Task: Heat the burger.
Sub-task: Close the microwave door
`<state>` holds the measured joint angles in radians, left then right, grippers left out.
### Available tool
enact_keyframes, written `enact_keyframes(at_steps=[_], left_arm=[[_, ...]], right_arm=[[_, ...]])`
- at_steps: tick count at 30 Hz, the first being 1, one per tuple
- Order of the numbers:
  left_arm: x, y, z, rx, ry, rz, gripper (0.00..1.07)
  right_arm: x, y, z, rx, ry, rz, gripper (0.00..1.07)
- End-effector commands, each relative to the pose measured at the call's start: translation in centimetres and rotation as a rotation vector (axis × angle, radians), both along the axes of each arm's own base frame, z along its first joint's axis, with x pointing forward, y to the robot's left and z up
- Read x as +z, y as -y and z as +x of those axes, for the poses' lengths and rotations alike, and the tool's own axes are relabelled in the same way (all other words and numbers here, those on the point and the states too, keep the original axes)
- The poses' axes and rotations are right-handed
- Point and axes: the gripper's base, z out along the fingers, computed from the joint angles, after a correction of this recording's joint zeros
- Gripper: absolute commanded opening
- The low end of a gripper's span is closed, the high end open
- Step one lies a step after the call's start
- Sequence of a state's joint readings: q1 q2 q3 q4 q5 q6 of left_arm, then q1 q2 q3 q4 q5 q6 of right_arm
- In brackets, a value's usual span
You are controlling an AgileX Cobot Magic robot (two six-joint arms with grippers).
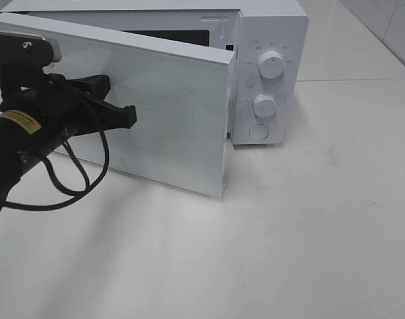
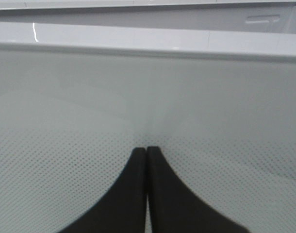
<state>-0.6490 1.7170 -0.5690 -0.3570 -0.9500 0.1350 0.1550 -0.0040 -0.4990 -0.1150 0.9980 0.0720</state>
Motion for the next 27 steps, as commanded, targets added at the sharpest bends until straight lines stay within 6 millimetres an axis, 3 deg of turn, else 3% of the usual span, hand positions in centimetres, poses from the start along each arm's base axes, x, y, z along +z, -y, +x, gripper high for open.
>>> enact_keyframes(at_steps=[1,27], left_arm=[[0.3,0.9,0.6,-0.005,-0.005,-0.006,0.0],[1.2,6.1,7.2,0.024,-0.032,-0.077,0.0]], right_arm=[[-0.1,0.1,-0.4,-0.005,0.026,0.007,0.74],[-0.1,0.1,-0.4,0.003,0.026,-0.008,0.74]])
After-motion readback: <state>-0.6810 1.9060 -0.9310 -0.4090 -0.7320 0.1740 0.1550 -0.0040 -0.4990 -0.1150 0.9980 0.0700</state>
